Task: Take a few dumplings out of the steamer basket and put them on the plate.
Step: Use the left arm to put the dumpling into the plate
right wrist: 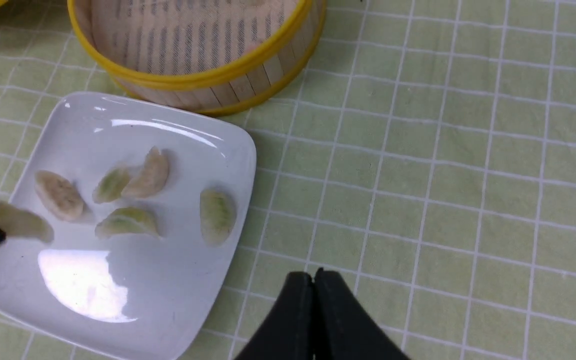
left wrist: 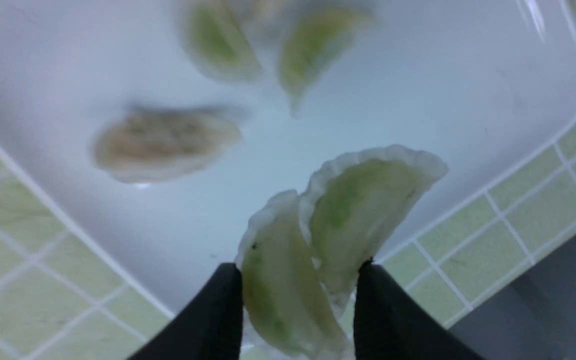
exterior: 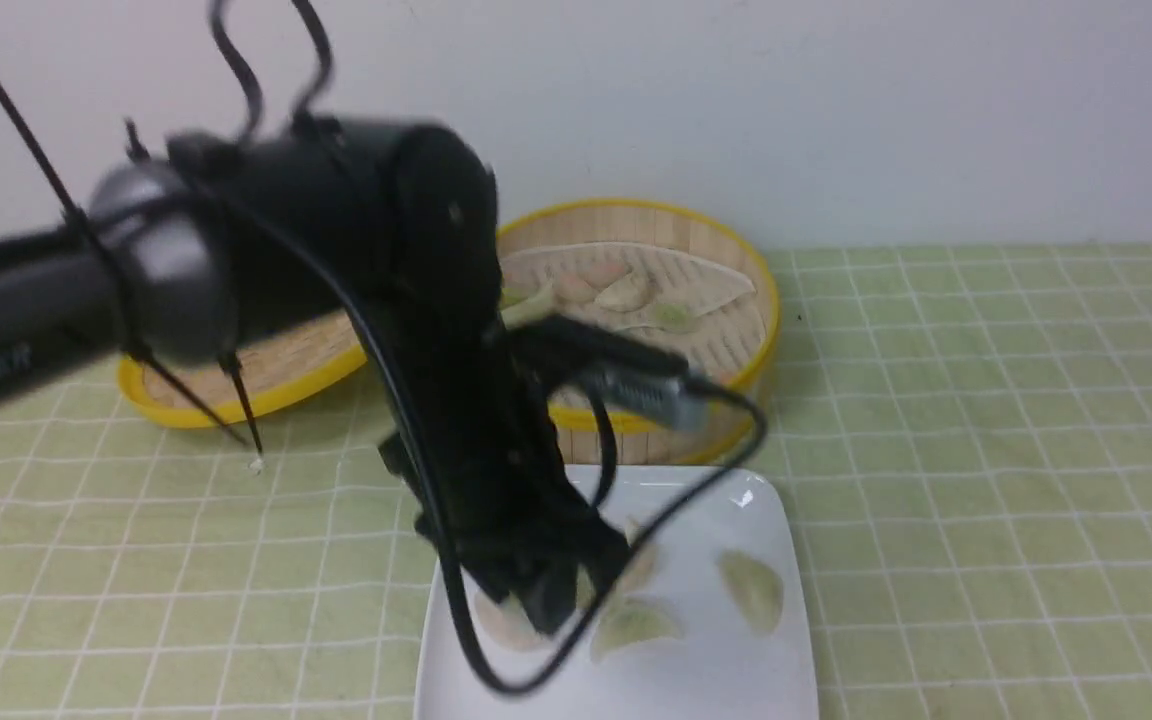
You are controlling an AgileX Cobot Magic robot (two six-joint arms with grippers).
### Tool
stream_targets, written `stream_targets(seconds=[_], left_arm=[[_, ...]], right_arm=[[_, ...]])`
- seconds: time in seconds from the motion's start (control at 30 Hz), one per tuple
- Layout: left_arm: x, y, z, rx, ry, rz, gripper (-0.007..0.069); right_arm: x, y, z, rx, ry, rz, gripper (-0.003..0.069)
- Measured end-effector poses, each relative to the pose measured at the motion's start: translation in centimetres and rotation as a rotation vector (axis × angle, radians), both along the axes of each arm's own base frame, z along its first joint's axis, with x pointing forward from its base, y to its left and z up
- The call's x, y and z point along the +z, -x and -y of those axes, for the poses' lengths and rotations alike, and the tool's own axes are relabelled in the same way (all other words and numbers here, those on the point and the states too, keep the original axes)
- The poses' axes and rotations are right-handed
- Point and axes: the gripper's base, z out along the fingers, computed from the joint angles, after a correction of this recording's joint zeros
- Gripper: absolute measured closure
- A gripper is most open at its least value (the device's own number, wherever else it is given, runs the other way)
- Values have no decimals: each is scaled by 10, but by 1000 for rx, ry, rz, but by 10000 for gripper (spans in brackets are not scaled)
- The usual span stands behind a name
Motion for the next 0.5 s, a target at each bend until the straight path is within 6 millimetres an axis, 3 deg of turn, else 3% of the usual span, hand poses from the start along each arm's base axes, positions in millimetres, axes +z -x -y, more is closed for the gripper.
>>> stream_targets(seconds=[0.17,0.37,0.5], left_arm=[[-28,20,21,-70,-17,24,365],[-46,17,24,-84,-61,15,356],[-48,16,23,-95,-78,23,224]], right_arm=[[-5,-9,-2,14,0,-29,673],[-14,-38,-6,55,19,-100,673],[-13,-65,-15,106,19,-122,673]])
